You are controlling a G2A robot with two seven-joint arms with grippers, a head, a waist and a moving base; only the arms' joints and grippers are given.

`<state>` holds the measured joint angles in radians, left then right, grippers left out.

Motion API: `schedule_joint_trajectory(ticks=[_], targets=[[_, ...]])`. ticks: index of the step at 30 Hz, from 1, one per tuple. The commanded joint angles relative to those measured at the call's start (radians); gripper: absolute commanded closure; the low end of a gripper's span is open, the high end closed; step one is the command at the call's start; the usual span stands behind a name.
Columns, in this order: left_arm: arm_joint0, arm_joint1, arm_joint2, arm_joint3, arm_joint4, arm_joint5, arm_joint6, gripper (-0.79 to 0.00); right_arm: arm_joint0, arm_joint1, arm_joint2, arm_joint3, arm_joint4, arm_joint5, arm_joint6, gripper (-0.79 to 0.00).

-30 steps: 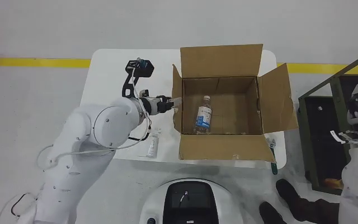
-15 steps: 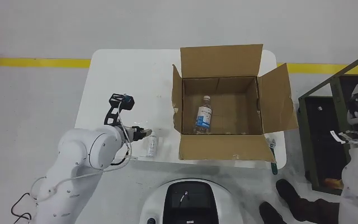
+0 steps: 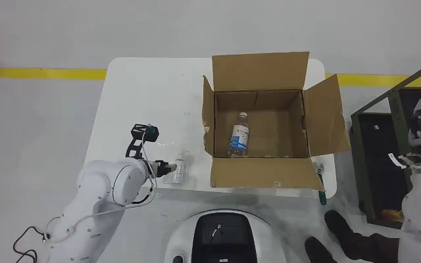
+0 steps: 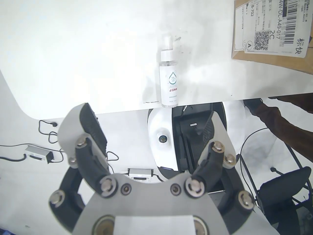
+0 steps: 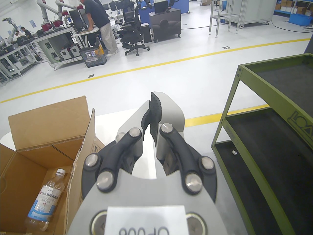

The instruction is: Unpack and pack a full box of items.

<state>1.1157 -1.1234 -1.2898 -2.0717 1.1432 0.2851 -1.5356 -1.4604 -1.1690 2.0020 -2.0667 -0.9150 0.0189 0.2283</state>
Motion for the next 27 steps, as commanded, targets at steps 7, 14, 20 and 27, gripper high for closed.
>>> schedule_joint_trajectory(ticks=[7,14,20,27], targets=[[0.03,-0.001,0.024,-0.005,0.002,-0.049,0.052,-0.785,0.0,0.0,0.0,0.0,0.0,0.0,0.0,0.0],[0.044,-0.009,0.096,0.031,0.012,-0.048,0.071,-0.785,0.0,0.0,0.0,0.0,0.0,0.0,0.0,0.0],[0.031,-0.024,0.18,0.115,0.066,-0.002,0.118,-0.785,0.0,0.0,0.0,0.0,0.0,0.0,0.0,0.0],[-0.021,-0.044,0.239,0.22,0.099,0.041,0.152,-0.748,0.0,0.0,0.0,0.0,0.0,0.0,0.0,0.0]])
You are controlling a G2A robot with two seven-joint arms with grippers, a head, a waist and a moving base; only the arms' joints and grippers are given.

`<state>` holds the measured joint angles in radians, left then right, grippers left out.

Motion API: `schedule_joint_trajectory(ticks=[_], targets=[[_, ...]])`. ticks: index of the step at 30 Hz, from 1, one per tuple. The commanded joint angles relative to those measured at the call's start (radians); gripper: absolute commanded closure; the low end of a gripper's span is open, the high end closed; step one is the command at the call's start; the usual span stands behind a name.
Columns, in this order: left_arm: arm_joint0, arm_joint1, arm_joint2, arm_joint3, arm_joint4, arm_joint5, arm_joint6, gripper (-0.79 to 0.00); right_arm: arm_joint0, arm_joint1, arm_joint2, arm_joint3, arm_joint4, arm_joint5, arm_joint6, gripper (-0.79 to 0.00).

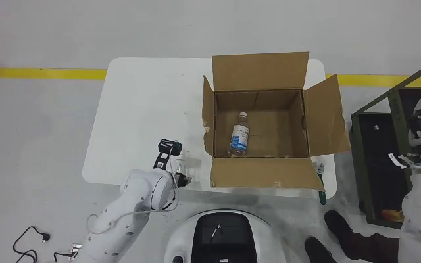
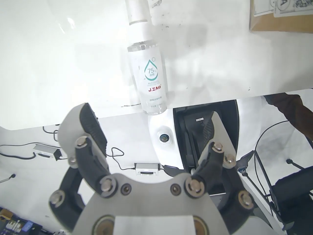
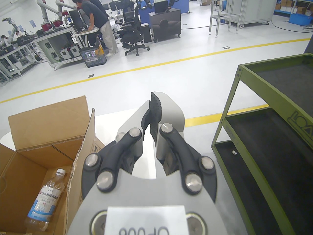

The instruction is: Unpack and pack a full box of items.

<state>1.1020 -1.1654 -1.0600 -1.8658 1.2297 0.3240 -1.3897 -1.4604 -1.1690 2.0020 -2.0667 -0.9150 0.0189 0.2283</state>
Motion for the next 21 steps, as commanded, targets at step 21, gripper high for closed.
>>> schedule_joint_trajectory(ticks=[21], targets=[[-0.077,-0.049,0.069,0.172,0.009,0.041,0.012,-0.496,0.0,0.0,0.0,0.0,0.0,0.0,0.0,0.0]])
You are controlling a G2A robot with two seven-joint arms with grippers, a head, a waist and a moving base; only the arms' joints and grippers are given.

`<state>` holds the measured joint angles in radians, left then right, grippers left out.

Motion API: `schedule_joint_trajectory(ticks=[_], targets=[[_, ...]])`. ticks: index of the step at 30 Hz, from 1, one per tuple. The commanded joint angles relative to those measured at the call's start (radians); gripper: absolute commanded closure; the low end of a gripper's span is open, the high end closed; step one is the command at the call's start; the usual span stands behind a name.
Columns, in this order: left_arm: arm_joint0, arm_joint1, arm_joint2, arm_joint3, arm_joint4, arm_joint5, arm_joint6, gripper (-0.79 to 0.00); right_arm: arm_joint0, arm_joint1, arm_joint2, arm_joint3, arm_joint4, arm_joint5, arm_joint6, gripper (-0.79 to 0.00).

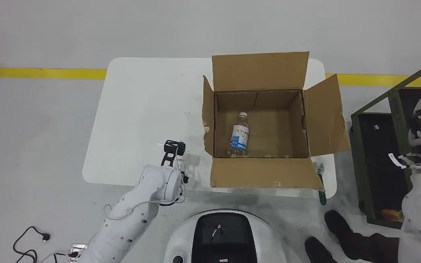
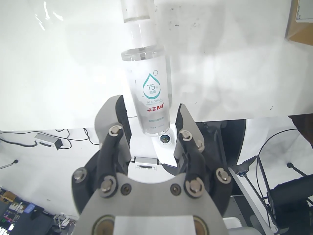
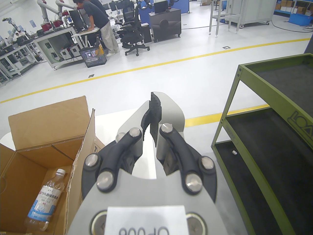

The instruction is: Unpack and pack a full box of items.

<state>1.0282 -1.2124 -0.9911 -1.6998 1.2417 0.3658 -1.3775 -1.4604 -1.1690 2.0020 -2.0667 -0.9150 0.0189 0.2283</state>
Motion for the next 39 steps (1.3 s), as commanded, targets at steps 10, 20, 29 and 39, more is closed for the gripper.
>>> schedule_joint_trajectory(ticks=[10,20,29,39], targets=[[-0.023,-0.017,0.003,0.053,-0.004,0.002,0.019,-0.363,0.0,0.0,0.0,0.0,0.0,0.0,0.0,0.0],[-0.028,-0.029,0.005,0.074,0.012,0.001,0.022,-0.311,0.0,0.0,0.0,0.0,0.0,0.0,0.0,0.0],[-0.017,-0.036,-0.004,0.072,0.025,0.001,0.022,0.0,0.0,0.0,0.0,0.0,0.0,0.0,0.0,0.0],[0.023,-0.016,-0.154,-0.145,0.034,-0.028,-0.072,0.0,0.0,0.0,0.0,0.0,0.0,0.0,0.0,0.0]])
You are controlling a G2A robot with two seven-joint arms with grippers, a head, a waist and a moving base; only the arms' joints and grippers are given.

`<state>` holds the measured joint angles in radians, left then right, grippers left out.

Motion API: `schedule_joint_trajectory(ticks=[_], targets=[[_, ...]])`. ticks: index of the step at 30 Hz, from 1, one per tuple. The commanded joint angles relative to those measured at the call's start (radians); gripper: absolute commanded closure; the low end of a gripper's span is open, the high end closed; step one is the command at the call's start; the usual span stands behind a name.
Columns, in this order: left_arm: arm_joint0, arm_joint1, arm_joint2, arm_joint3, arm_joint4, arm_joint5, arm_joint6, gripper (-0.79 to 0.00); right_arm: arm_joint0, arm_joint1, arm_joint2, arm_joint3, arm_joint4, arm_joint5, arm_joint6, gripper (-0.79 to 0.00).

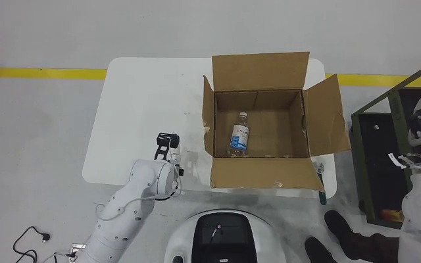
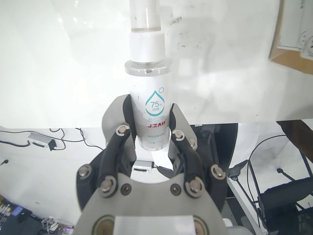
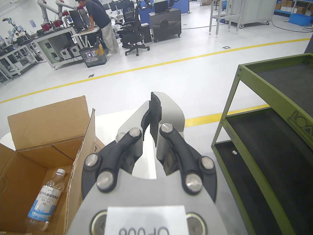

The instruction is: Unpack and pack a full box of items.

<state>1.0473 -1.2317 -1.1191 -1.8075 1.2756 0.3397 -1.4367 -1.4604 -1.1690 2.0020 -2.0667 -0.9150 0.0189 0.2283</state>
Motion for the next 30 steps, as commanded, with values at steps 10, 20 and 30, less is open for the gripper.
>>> schedule_joint_trajectory(ticks=[10,20,30], targets=[[-0.046,0.007,-0.16,-0.269,-0.076,0.0,-0.032,0.0,0.0,0.0,0.0,0.0,0.0,0.0,0.0,0.0],[-0.093,-0.002,-0.115,-0.331,-0.104,-0.011,-0.028,0.0,0.0,0.0,0.0,0.0,0.0,0.0,0.0,0.0],[-0.093,-0.002,-0.115,-0.331,-0.104,-0.011,-0.028,0.0,0.0,0.0,0.0,0.0,0.0,0.0,0.0,0.0]])
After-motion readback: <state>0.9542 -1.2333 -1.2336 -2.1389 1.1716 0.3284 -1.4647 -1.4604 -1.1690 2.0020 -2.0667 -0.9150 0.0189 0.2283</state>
